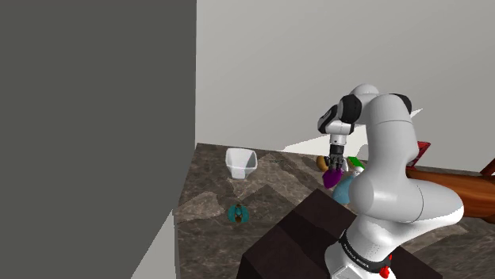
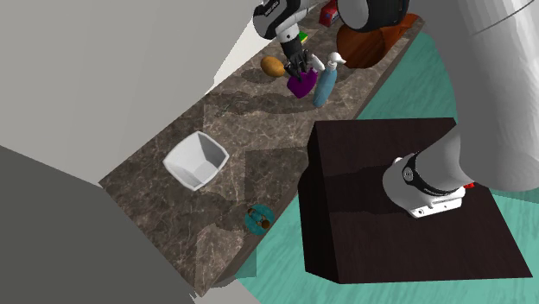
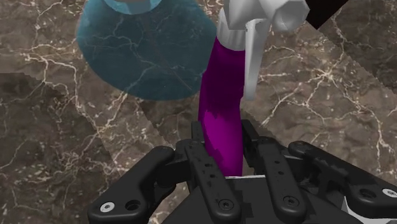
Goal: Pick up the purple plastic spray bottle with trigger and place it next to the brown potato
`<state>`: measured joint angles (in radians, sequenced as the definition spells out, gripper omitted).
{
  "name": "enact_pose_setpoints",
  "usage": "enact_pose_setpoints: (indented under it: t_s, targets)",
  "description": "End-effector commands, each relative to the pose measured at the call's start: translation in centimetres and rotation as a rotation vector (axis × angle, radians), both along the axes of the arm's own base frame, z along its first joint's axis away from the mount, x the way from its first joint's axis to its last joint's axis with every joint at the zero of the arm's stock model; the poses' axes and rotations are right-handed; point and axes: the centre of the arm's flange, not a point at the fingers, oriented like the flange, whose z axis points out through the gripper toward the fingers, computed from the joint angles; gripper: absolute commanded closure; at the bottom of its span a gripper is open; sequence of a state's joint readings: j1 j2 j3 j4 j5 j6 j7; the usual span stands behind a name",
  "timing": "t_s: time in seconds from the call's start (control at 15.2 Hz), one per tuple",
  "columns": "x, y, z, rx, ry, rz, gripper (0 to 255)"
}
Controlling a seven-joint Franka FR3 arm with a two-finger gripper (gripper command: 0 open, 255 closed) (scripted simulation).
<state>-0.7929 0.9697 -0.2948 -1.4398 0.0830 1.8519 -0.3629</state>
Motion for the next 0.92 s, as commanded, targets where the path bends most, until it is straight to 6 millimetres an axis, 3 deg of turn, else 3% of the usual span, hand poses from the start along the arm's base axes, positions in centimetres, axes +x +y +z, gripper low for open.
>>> enact_pose_setpoints:
  t_s: [0.0,0.13,0.66,0.73,0.86]
  targets:
    - [-0.1,-0.03,-1.1,0.0,0.0,0.0,255]
    - [-0.1,-0.03,-2.05,0.0,0.0,0.0,255]
    - [-0.1,-0.03,-2.05,0.0,0.0,0.0,255]
    - [-0.07,0.01,-2.06,0.0,0.0,0.0,0]
    - [0.02,0.01,-2.04,0.0,0.0,0.0,0]
